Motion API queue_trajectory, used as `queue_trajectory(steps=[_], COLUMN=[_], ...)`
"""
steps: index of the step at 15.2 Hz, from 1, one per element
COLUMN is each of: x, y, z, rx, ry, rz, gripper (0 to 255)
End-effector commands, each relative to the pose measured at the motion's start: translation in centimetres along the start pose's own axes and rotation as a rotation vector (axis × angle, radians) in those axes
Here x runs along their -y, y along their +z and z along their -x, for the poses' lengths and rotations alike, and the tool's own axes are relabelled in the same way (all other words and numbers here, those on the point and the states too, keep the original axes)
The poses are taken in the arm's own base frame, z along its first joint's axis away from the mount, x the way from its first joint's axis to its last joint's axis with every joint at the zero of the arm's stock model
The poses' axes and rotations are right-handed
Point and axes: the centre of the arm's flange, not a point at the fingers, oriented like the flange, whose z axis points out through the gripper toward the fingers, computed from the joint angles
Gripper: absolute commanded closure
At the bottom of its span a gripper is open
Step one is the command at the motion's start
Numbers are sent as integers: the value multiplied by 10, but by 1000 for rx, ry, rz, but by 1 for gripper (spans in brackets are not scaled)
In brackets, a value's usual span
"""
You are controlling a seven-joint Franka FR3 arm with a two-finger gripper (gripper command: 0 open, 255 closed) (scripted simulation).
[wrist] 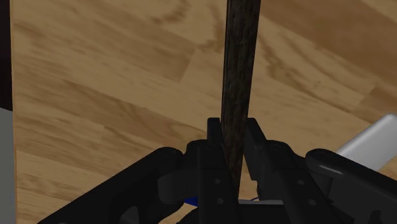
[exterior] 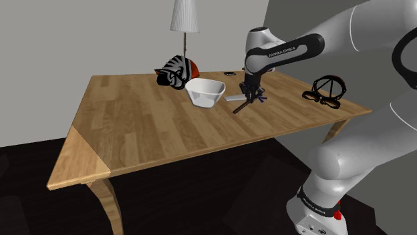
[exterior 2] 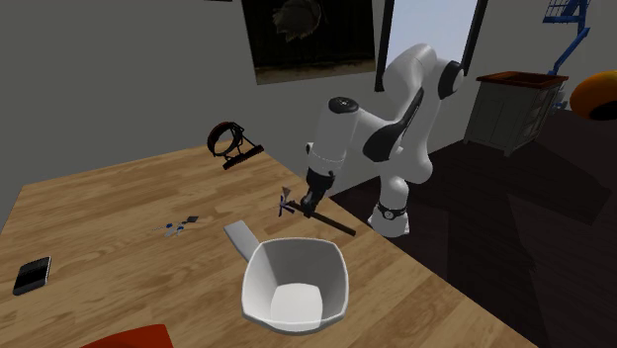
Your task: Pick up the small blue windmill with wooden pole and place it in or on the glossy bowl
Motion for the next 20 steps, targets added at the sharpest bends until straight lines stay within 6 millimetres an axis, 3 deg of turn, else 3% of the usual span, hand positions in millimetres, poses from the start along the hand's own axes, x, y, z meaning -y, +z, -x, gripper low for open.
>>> queue_trajectory(steps=[1,20], x=[0,0], y=[-10,-107], z=[-3,-28], rx=[0,0], ry=[0,0], rz=[0,0], gripper=[255,255])
